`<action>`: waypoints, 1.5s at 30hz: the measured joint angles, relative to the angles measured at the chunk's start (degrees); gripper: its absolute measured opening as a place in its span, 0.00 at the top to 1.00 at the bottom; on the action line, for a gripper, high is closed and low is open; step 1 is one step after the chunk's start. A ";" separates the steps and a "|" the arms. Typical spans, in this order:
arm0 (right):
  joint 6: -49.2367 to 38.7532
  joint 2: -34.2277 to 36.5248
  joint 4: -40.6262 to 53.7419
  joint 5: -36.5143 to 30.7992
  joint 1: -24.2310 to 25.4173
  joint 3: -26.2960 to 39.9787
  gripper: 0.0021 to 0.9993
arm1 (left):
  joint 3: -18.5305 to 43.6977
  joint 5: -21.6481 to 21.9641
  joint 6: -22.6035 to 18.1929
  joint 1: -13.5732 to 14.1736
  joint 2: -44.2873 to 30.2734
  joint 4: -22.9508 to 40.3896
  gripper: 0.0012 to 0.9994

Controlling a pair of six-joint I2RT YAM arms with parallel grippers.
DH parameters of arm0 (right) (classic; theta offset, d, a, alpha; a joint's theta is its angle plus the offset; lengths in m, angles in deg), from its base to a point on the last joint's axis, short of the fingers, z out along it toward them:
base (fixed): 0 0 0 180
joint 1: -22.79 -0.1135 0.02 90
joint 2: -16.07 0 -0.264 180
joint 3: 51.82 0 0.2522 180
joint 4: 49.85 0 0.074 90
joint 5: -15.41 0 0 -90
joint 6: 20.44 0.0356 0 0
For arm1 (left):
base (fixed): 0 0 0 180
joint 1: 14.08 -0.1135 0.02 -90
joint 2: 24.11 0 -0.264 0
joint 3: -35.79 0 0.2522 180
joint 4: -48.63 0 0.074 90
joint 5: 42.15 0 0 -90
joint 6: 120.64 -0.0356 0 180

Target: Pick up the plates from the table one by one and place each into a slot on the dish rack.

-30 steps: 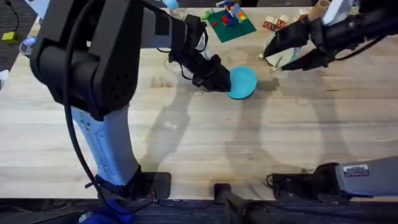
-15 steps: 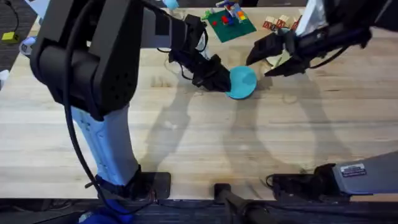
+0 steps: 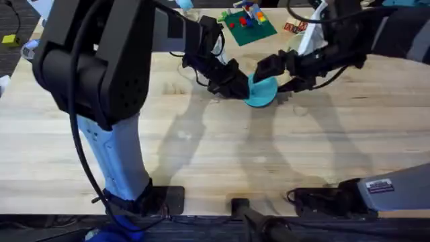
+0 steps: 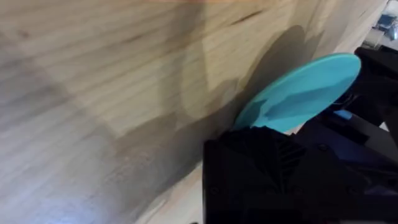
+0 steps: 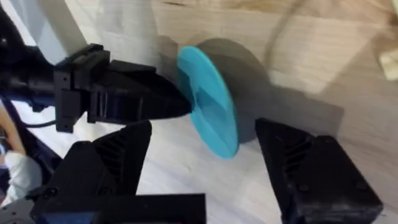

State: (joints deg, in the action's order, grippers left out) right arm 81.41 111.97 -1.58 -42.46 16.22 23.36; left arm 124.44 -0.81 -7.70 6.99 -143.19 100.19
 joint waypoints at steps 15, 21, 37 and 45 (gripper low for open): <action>5.70 1.00 -4.24 -5.59 -2.31 -0.80 0.06 | 0.00 0.00 0.00 0.02 0.00 0.03 0.96; 6.37 1.99 -4.53 -6.04 -2.31 -0.89 0.17 | 0.00 0.00 0.00 0.01 -0.01 0.04 0.96; 7.73 1.52 -4.64 -5.73 -1.76 -0.84 0.92 | 0.17 -0.34 0.00 -0.25 0.00 0.33 0.96; 7.88 0.59 -4.88 -4.33 -1.87 -0.82 0.96 | 0.17 -0.68 0.00 -0.44 0.00 0.52 0.96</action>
State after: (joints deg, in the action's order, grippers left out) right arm 89.29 112.56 -6.46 -46.80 14.34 22.54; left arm 124.62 -1.49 -7.70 6.54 -143.19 100.71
